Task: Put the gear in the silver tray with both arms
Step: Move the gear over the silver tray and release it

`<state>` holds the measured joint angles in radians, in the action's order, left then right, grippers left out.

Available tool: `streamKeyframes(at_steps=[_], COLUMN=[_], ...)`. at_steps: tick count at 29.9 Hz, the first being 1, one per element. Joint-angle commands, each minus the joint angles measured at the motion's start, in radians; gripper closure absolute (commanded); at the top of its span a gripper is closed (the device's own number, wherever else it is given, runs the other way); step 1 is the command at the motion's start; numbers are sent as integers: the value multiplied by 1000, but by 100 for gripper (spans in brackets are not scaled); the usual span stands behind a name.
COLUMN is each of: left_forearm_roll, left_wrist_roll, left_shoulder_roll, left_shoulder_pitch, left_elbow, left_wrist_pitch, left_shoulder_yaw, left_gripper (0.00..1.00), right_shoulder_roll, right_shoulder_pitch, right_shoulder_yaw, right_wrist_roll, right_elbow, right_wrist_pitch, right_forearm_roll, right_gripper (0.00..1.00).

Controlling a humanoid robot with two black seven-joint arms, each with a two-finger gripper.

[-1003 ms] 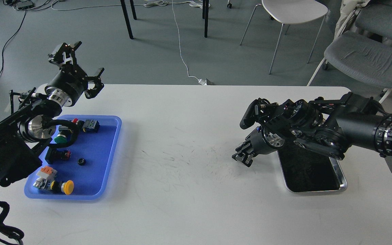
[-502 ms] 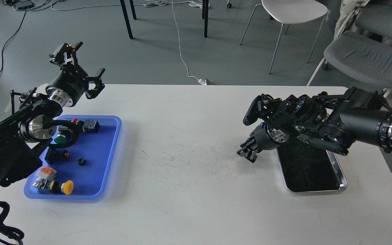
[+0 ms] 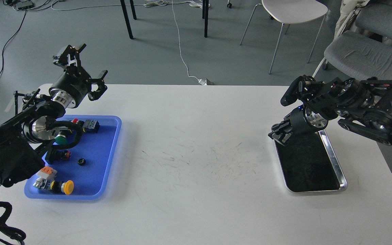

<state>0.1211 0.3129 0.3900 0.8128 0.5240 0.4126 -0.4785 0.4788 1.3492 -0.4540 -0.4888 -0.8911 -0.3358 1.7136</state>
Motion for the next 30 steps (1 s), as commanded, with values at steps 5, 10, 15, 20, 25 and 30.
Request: streamKeyframes(at_steps=[5, 10, 15, 20, 25, 30], left_forearm_roll=[0, 0, 0, -1, -1, -1], left_wrist_roll=[0, 0, 2, 2, 2, 2], left_shoulder_roll=[-5, -5, -3, -2, 3, 7], left_shoulder_pitch=[-1, -3, -10, -10, -10, -10], left_elbow=[1, 1, 1, 1, 1, 1], left_wrist_pitch=[-2, 0, 3, 3, 3, 5], left_shoulder_yaw=[1, 1, 1, 1, 1, 1], left_gripper=[1, 1, 1, 1, 1, 1], right_shoulder_roll=[90, 92, 83, 49, 27, 21], right_shoulder_pitch=[-36, -85, -104, -105, -102, -104], right_shoulder_yaw=[0, 1, 5, 8, 11, 11], right_wrist_roll=[0, 0, 0, 0, 0, 0], right_elbow=[21, 86, 112, 143, 141, 123], right_wrist_pitch=[6, 15, 26, 26, 26, 26], right_forearm_roll=[1, 1, 0, 0, -3, -6], right_gripper=[99, 99, 99, 99, 99, 98])
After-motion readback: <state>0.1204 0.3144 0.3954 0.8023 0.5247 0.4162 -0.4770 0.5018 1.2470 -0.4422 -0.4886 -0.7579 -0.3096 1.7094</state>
